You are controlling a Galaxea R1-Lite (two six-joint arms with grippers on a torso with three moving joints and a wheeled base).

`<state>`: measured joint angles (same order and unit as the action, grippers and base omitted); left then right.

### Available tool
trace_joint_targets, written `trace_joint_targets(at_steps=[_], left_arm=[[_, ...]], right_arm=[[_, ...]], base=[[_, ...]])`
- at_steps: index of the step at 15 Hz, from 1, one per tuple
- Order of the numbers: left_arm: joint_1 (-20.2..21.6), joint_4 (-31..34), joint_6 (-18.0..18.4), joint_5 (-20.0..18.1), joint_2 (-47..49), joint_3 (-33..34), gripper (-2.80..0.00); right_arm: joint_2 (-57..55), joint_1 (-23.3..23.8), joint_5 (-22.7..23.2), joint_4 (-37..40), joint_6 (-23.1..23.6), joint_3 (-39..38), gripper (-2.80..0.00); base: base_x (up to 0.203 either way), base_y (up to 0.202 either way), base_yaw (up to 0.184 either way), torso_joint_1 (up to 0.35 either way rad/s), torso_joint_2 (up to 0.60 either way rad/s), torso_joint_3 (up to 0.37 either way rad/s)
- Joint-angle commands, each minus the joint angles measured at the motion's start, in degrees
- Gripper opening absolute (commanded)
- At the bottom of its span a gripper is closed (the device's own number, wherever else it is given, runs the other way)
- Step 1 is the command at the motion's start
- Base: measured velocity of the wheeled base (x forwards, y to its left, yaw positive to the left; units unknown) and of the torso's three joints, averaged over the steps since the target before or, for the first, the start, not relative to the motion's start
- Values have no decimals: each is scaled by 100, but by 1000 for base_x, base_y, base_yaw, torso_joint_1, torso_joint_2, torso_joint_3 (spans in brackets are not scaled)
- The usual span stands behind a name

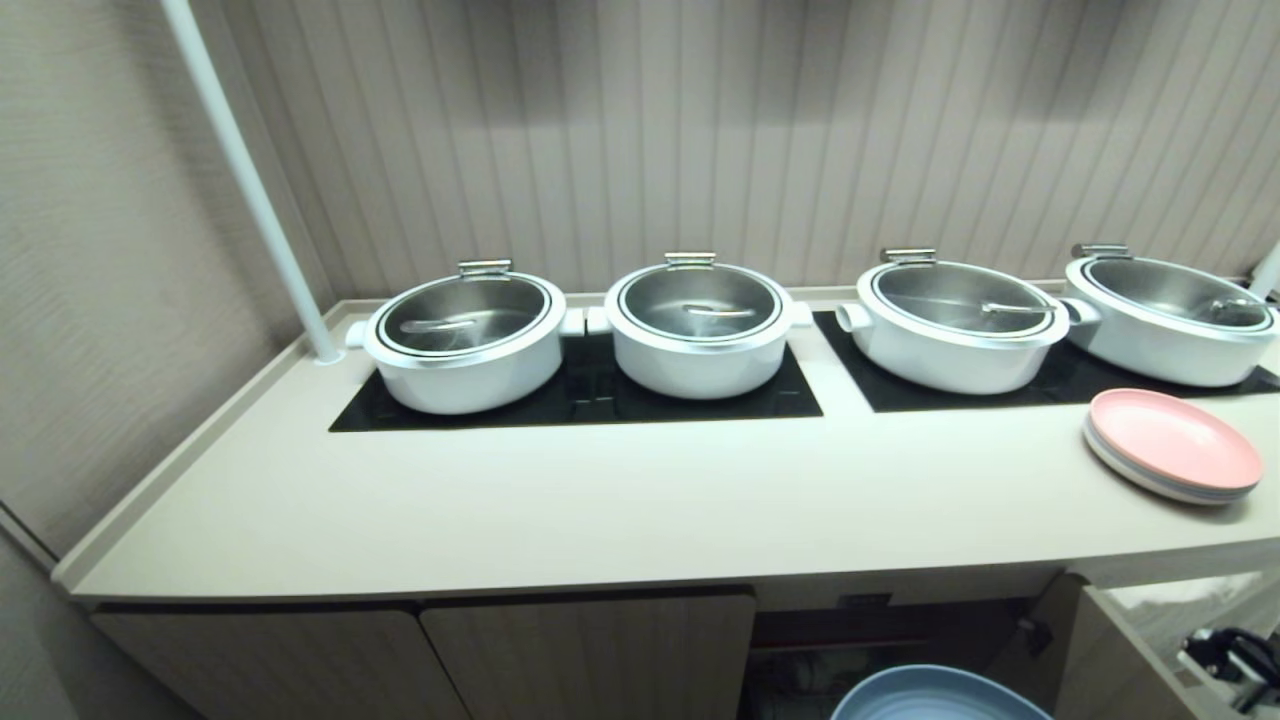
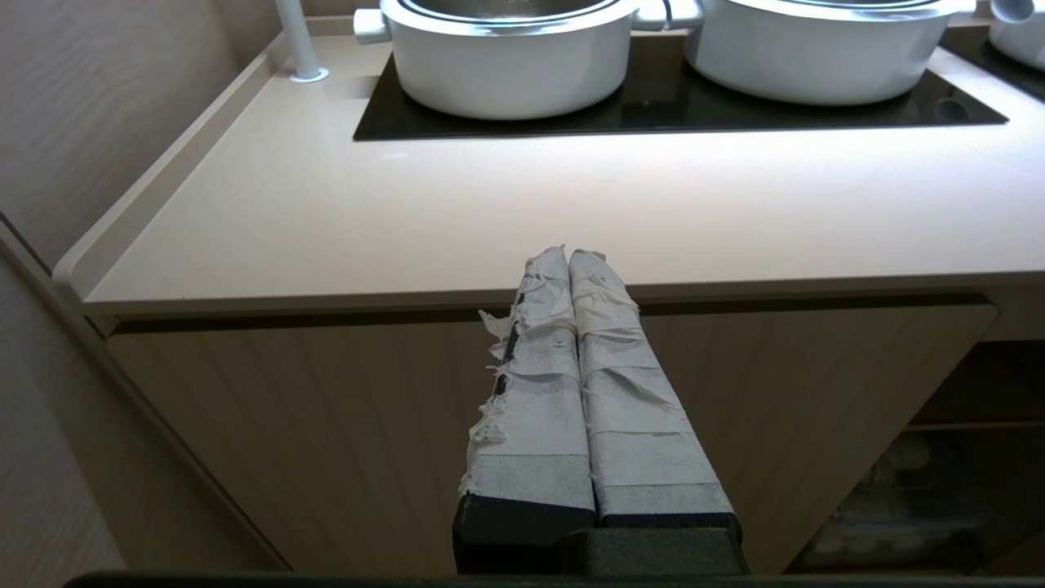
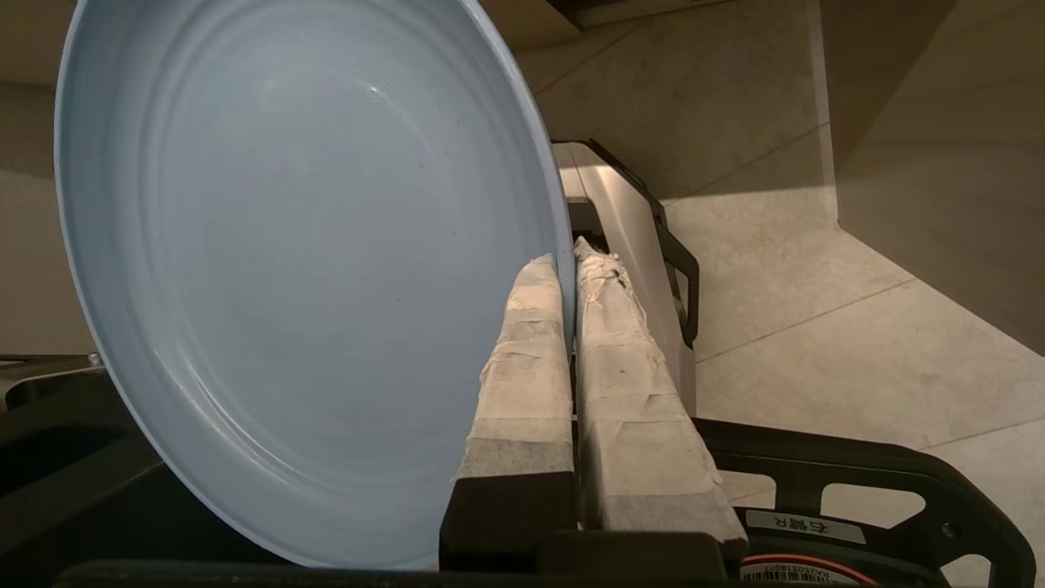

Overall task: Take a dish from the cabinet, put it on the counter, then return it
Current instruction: Put it back into the cabinet

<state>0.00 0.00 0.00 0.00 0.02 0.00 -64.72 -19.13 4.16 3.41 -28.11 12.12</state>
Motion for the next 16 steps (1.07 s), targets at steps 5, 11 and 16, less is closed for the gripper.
trace_joint_targets(at_steps=[5,11,16], left_arm=[[0,0,0,9,-2,0,-280],[0,0,0,0,-2,0,-280],[0,0,0,0,-2,0,-280]], right_arm=[[-6,-3,6,10,-19,-16,-280],[-25,-12,-3,1,-19,-43,-280],[-58,-12,-3,-131,-19,-60,-280]], base=[[0,0,0,0,0,0],[0,0,0,0,0,0],[0,0,0,-45,99,55]])
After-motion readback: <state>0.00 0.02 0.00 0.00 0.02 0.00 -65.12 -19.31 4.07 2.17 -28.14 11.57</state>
